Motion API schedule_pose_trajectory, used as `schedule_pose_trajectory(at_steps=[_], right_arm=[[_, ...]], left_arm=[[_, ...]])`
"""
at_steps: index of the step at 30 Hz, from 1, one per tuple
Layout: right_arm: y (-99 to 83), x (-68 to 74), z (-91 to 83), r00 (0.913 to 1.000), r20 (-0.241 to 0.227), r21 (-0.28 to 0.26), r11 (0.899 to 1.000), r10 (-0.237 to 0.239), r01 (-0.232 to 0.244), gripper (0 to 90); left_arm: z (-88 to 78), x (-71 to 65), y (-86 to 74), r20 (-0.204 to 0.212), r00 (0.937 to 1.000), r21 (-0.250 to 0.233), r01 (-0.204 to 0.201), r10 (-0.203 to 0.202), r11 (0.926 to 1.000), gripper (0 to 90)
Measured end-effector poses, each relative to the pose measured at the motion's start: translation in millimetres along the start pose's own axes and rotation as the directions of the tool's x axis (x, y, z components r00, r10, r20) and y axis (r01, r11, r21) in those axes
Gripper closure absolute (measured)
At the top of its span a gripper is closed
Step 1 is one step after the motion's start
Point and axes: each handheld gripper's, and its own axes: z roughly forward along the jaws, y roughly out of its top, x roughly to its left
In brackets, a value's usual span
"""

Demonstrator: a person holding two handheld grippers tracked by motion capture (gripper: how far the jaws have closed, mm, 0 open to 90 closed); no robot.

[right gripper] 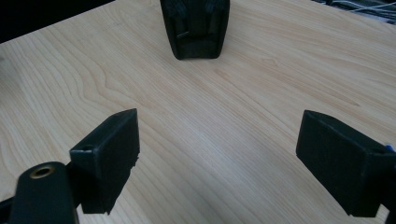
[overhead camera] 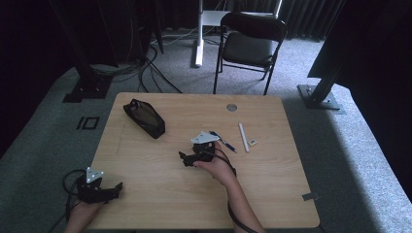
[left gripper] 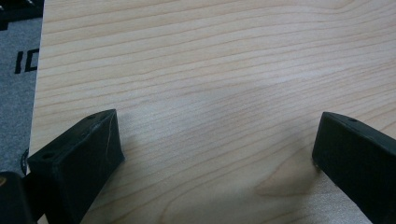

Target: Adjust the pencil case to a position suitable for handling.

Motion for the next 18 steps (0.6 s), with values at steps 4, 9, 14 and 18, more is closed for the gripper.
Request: schedule_pose_trajectory(at_steps=[4, 9, 14, 18], right_arm=[[3.3, 1.6, 7.2, 1.0000, -0.006, 0.005, 1.000, -0.003, 0.003, 13.4], [8.4, 3.1, 16.9, 0.9999, -0.007, 0.006, 1.000, -0.009, 0.009, 13.3], [13.8, 5.4, 25.5, 0.9999, -0.011, 0.004, 1.000, -0.012, 0.012, 13.4], [16.6, 8.5, 32.0, 0.9996, -0.016, 0.013, 1.000, -0.024, 0.024, 13.7]], left_arm=[[0.0, 0.0, 0.0, 0.000, 1.0000, 0.000, 0.000, 0.000, 1.0000, 1.7], [0.0, 0.0, 0.0, 0.000, 1.0000, 0.000, 0.000, 0.000, 1.0000, 1.7], [-0.1, 0.0, 0.0, 0.000, 1.0000, 0.001, 0.000, 0.000, 1.0000, 1.7], [-0.1, 0.1, 0.0, 0.000, 1.0000, 0.001, -0.001, 0.001, 1.0000, 1.7]])
